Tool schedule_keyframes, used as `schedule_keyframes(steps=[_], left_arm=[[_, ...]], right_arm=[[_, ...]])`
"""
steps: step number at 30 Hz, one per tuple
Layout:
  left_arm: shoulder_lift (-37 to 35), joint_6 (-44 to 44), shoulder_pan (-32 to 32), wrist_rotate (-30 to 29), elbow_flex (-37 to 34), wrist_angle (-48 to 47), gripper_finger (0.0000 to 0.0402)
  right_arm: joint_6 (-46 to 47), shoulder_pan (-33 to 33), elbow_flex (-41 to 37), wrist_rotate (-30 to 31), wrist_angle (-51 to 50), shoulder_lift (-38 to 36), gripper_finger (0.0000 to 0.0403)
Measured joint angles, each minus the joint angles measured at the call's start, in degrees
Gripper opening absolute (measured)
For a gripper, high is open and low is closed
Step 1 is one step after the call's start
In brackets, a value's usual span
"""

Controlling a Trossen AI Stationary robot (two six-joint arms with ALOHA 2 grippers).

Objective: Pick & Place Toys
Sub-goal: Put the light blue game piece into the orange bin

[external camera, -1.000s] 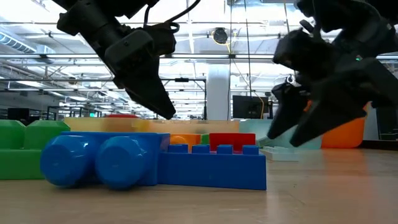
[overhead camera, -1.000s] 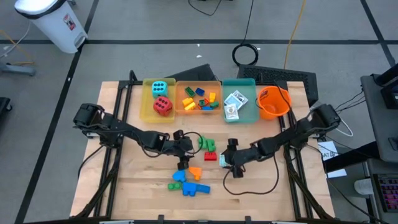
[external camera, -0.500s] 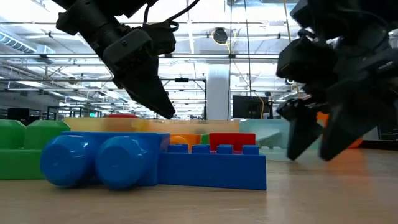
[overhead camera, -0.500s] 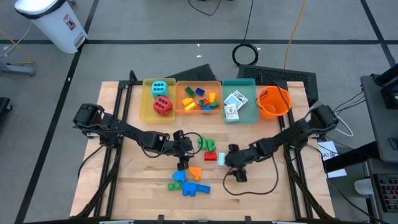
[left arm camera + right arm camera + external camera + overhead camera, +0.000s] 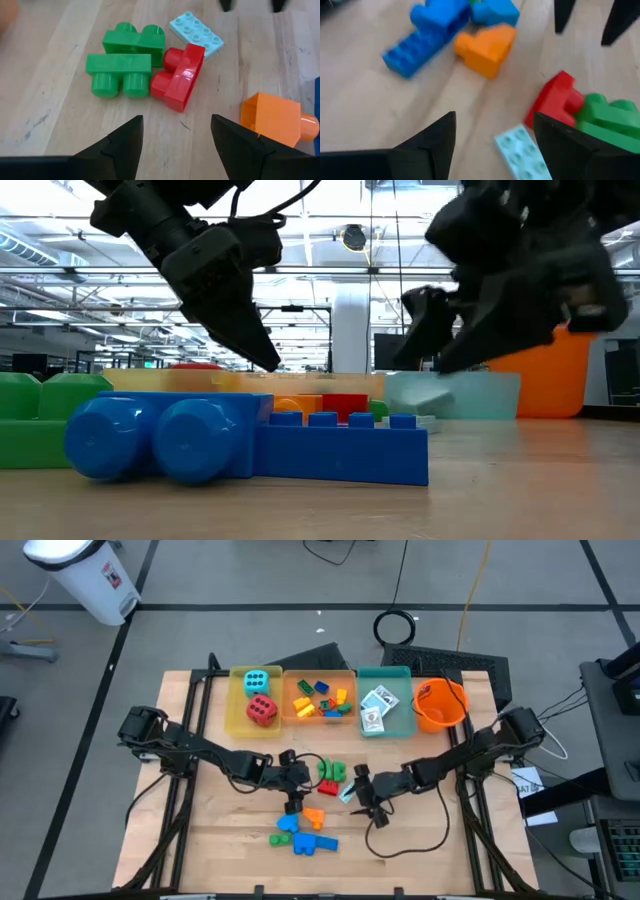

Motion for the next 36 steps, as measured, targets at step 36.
schedule_keyframes(steps=[36], left_arm=[[0.00, 1.35, 0.15, -0.02, 0.00, 0.17, 0.0237]], right_arm=[[-1.15, -12.08, 0.00, -14.70, -4.99, 5.88, 0.0128]])
